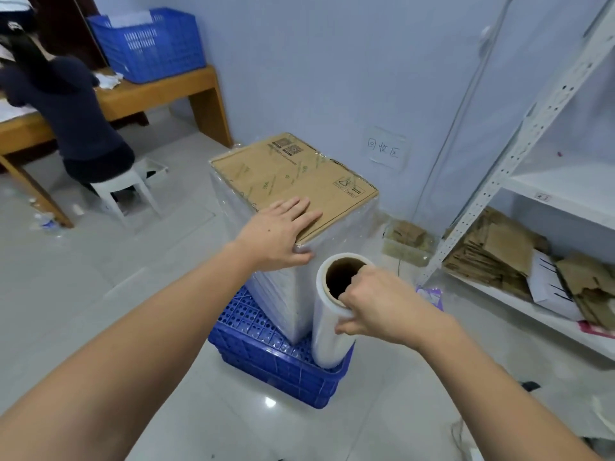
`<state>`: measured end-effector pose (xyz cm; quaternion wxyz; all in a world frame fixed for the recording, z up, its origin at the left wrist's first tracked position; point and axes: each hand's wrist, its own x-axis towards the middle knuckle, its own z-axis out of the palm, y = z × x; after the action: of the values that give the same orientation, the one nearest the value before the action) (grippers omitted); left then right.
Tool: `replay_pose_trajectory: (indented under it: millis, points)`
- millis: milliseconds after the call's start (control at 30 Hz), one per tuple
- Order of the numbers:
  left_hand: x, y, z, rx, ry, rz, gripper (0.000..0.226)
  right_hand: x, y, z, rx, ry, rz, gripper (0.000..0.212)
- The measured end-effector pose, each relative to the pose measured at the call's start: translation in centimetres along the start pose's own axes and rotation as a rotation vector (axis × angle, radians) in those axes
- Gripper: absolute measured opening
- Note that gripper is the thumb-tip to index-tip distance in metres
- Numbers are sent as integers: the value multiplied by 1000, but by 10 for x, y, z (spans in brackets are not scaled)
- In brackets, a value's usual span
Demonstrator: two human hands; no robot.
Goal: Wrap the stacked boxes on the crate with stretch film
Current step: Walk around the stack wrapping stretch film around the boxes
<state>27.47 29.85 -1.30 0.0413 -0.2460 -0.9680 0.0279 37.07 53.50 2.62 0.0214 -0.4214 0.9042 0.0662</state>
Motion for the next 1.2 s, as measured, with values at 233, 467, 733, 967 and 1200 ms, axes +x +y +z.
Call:
replay_pose_trajectory:
  millis: [233,467,733,967,1200]
  points:
    - [2,10,0,14,4,-27,88,-6,-15,-10,101,-65,-29,21]
    - [5,19,-1,17,6,-51,88,-5,-29,-10,71,-18,58,16]
    - [1,19,-1,18,13,-54,88,-11,-40,11,99,133,203,45]
    - [2,13,-1,8,10,-18,95,-1,-60,6,186,213,455,35]
    - [12,-18,0,-31,-3,206,114,34,-89,-2,84,43,783,47]
